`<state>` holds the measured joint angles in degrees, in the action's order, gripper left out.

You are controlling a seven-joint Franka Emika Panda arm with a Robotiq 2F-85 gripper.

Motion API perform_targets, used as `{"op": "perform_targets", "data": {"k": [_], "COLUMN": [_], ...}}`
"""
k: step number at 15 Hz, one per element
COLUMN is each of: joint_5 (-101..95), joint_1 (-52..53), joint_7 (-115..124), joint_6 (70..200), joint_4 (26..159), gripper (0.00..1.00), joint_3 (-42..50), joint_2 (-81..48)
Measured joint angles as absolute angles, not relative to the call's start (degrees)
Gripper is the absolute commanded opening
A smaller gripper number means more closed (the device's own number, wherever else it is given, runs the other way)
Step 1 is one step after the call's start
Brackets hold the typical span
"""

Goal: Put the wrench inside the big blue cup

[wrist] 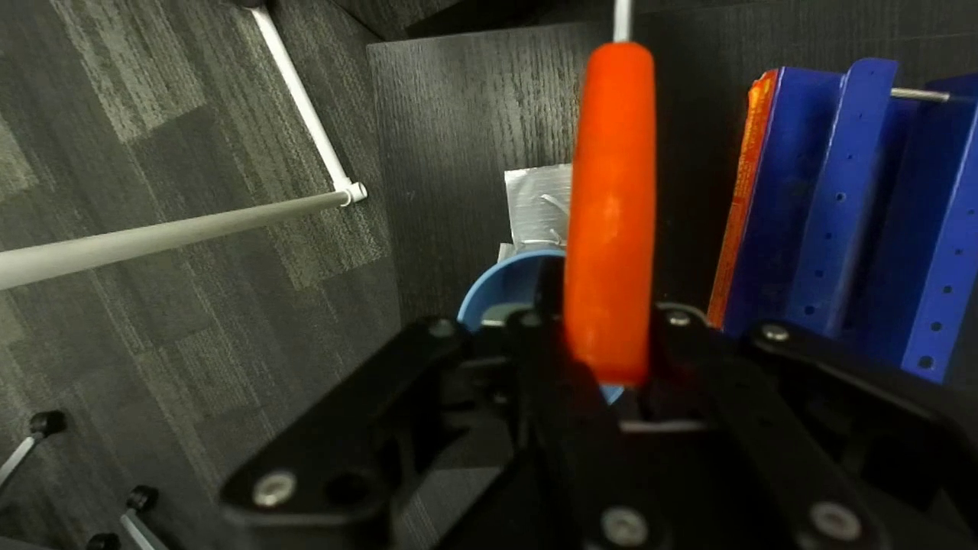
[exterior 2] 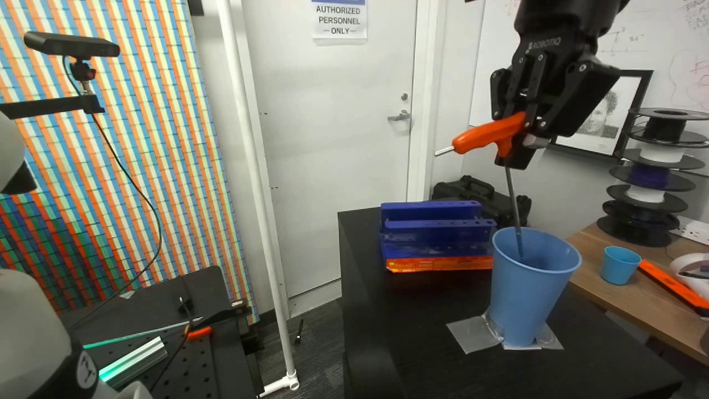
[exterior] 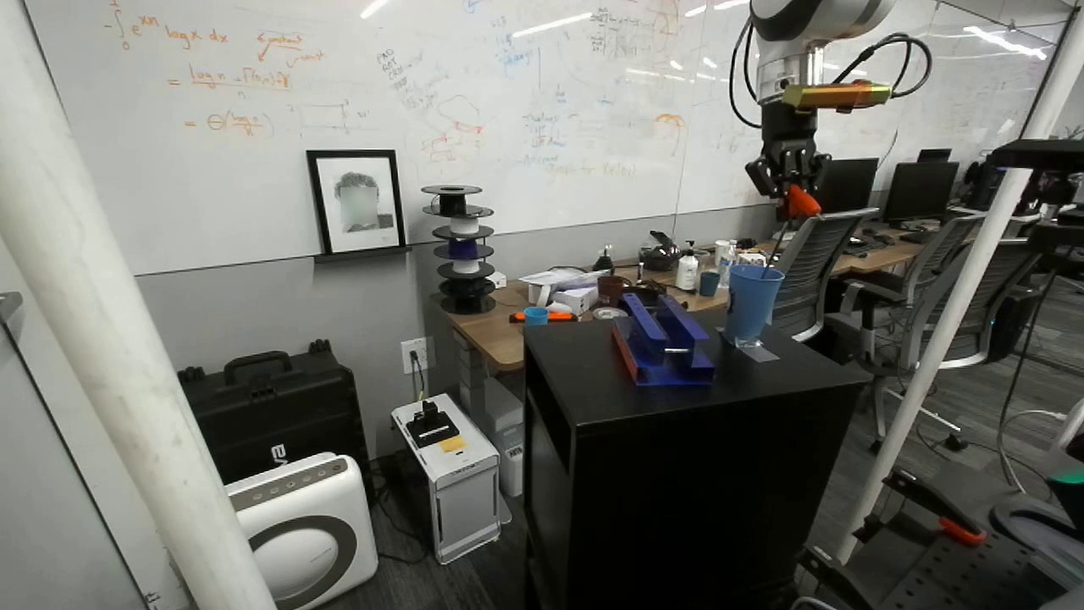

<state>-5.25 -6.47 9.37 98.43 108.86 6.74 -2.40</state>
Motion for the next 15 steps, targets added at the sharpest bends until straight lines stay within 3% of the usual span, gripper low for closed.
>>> {"op": "perform_targets", "data": {"k": [7,15], "joint_5": [-4.6,-5.8], "joint_1": [-6.8,-6.0], "joint_7": [8.0,-0.5], "joint_6": [99.2,99.2], "joint_4": [107.2,106.8], "gripper": [1.00,1.00], "joint_3": [6.9,5.7], "joint_2": [-4.2,2.6]}}
